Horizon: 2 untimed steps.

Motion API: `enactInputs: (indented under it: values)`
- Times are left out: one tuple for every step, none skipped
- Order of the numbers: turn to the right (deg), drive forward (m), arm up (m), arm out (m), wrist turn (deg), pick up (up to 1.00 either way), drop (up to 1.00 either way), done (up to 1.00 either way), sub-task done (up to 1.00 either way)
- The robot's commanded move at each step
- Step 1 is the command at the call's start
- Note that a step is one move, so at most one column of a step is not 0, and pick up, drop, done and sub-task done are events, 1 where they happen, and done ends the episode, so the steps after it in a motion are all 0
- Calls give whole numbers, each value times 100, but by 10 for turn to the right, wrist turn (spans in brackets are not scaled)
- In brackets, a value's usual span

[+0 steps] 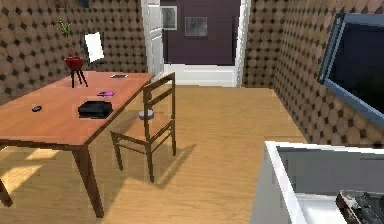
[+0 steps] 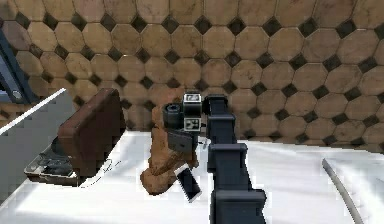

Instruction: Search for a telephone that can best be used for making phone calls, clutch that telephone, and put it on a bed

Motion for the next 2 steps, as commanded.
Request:
enactInputs:
  values:
    - [0,0,0,-8,0,0,0,0,0]
    - [0,0,0,0,0,0,0,100,0]
